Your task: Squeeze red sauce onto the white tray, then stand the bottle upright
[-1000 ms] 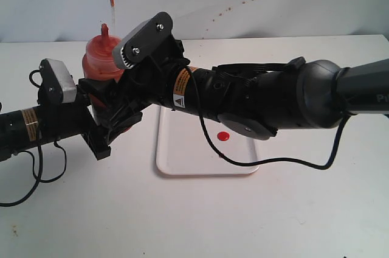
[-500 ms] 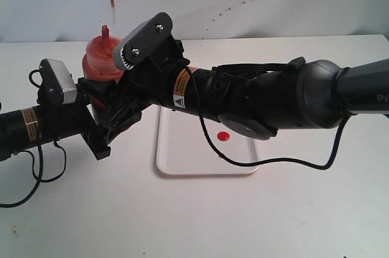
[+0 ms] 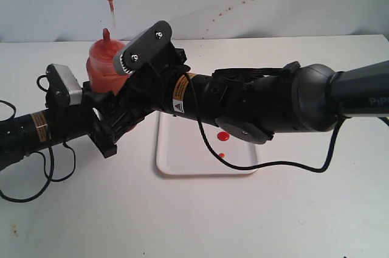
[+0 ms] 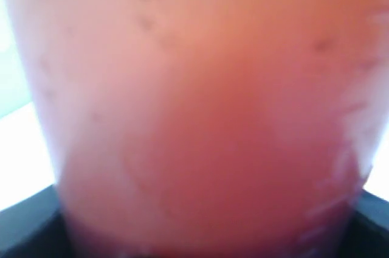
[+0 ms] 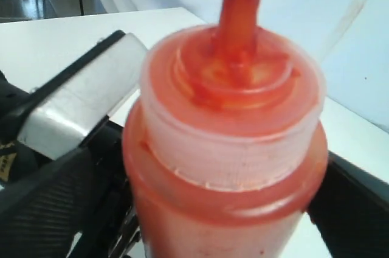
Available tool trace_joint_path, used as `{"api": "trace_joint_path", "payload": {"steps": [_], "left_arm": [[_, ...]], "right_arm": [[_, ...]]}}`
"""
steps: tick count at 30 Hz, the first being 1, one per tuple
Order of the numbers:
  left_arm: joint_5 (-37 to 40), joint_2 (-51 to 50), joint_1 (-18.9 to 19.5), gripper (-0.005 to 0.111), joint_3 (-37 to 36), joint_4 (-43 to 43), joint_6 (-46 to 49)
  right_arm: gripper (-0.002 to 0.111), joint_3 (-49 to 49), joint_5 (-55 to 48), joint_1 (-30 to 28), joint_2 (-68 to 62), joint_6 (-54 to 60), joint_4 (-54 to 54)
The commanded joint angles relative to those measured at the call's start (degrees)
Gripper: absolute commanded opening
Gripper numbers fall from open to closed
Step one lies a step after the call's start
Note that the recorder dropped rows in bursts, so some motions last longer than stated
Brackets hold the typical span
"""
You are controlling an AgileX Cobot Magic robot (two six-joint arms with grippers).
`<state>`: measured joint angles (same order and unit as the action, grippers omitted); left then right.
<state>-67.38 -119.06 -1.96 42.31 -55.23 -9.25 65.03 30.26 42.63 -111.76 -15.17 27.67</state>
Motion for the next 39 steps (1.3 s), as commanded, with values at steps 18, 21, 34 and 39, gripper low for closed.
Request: {"api": "trace_joint_path", "payload": {"steps": [18, 21, 34, 39], "left_arm": [[-2.59, -10.28, -0.26, 0.000, 14.50, 5.61, -5.20], [-2.59, -12.28, -0.26, 0.000, 17.02, 7.70, -6.49], [-2.59, -19.49, -0.26, 0.000, 26.88, 7.96, -12.11], [-2.59, -21.04, -0.26, 0.000, 28.40, 8.23, -12.11]], "right_arm": [[0.082, -0.26, -25.83, -0.13, 6.01, -0.49, -0.10], [0.075, -1.46, -29.96, -0.13, 8.08, -3.95, -2.24], [0.010, -25.11, -26.60, 0.24, 28.17, -4.38, -2.86], [0.000, -37.08, -19.44, 0.24, 37.69, -7.76, -2.86]]}}
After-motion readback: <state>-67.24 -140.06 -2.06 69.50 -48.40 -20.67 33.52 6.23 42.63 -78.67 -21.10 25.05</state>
